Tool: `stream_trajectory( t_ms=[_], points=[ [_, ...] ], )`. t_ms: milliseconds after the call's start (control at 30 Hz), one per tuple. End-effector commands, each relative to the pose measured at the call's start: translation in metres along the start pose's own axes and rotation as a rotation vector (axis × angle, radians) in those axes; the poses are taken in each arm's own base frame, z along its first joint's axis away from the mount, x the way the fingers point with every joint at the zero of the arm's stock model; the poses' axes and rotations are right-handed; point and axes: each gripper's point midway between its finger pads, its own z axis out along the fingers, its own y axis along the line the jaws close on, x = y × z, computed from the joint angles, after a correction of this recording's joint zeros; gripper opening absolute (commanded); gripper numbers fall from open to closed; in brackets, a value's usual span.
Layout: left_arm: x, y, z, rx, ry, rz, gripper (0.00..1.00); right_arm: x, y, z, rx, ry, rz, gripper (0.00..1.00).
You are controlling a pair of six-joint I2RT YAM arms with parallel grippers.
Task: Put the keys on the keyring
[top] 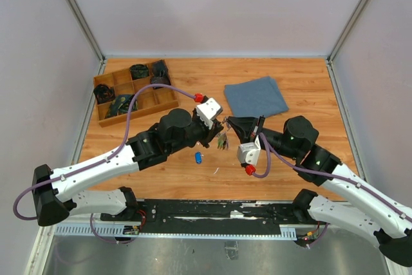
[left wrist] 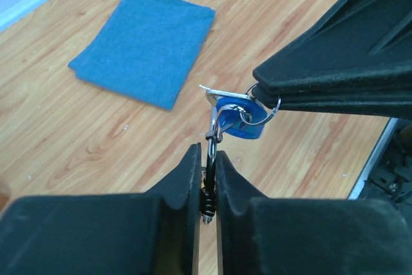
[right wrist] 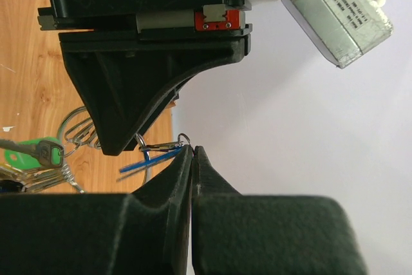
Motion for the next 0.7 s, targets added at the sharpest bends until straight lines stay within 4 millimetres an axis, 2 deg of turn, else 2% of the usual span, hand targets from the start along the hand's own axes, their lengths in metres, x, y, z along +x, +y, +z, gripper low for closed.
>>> stream_trajectory(
  t_ms=[0,133,400,667],
  points=[
    [-0.02,-0.004,-0.001,0.026,-0.05,0.005,0.03,-0.017,-0.023,-0.007,0.037,-0.032,-0.02,0.0],
    [-0.016,-0.013,-0.006,0.088,-0.028,0.02,0.0,-0.015,-0.02,-0.01,0.007,-0.011,-0.029,0.0],
    [0.004,-0.05,-0.02,0.32,0.073,0.054,0.01,-0.008,-0.011,-0.018,-0.057,0.043,-0.061,0.0],
    [0.013,-0.063,-0.023,0.374,0.113,0.073,0.0,-0.006,0.007,-0.021,-0.138,0.05,-0.035,0.0]
  ],
)
